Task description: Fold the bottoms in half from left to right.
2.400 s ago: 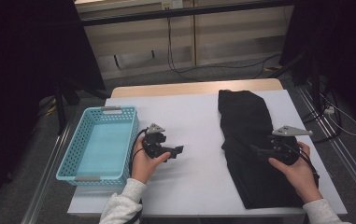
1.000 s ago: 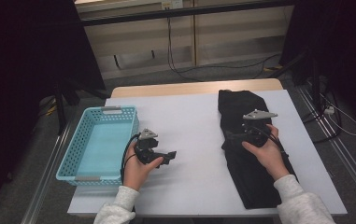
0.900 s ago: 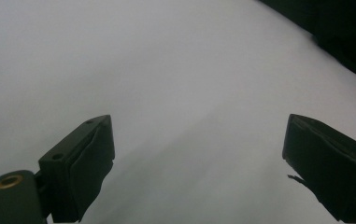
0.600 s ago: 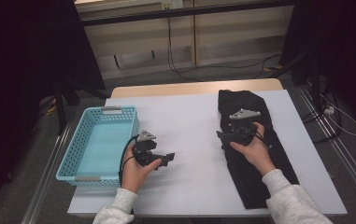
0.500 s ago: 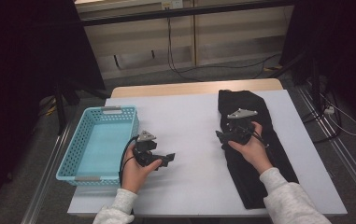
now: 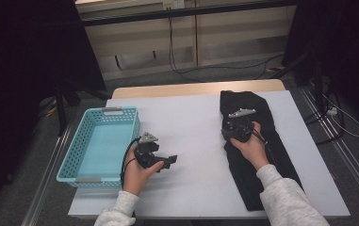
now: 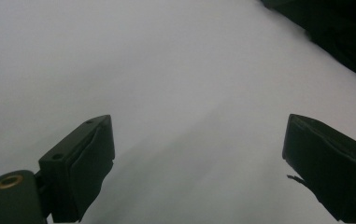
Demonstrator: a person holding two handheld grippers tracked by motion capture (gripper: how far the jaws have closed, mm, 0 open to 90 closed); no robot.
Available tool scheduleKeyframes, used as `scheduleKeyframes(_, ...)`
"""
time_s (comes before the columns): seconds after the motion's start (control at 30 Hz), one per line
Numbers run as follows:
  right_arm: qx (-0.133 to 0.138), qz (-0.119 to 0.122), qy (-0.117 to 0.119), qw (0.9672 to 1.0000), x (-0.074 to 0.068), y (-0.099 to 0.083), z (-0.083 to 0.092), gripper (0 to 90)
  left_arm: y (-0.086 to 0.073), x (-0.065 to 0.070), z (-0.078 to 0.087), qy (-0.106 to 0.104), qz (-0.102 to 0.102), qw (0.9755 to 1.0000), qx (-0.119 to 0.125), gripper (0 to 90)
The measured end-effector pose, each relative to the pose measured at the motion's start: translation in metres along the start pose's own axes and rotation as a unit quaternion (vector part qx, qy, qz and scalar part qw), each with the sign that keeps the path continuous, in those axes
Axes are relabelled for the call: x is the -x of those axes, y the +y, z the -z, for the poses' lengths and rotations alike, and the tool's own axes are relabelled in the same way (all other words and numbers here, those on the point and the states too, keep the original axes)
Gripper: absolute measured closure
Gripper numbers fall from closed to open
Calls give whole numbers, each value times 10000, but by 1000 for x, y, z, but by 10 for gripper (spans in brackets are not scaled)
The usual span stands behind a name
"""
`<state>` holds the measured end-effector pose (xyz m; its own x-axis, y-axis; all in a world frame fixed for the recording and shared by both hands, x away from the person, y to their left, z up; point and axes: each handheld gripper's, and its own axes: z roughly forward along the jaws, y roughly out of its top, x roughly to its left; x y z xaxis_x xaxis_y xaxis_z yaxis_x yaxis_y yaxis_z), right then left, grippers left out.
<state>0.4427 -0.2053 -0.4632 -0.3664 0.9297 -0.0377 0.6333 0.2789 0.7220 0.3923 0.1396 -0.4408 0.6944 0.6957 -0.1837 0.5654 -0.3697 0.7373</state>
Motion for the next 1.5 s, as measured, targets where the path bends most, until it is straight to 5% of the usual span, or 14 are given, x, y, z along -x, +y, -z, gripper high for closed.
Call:
scheduleKeyframes(0.2, 9, -65, -39, 10000, 6, -1, 1, 462, 0, 0, 0, -11, 6, 10000, -9, 93)
scheduleKeyframes(0.5, 87, -49, -60, 9999, 11, -3, 4, 825, 0, -1, 0, -2, 27, 10000, -4, 94)
scheduleKeyframes(0.8, 36, 222, 143, 9996, -1, 0, 7, 850, 0, -1, 1, -5, 23, 10000, -13, 95)
scheduleKeyframes(1.13, 33, 839, 559, 9949, -32, 1, 7, 848, 0, -2, 0, 19, 49, 10000, 3, 95)
scheduleKeyframes(1.27, 51, 896, 723, 9933, -38, 1, 8, 848, 0, -3, 1, 33, 35, 10000, -5, 95)
scheduleKeyframes(1.5, 65, 1113, 1393, 9839, -66, 0, 12, 846, 2, -3, 4, 132, 83, 9999, 3, 95)
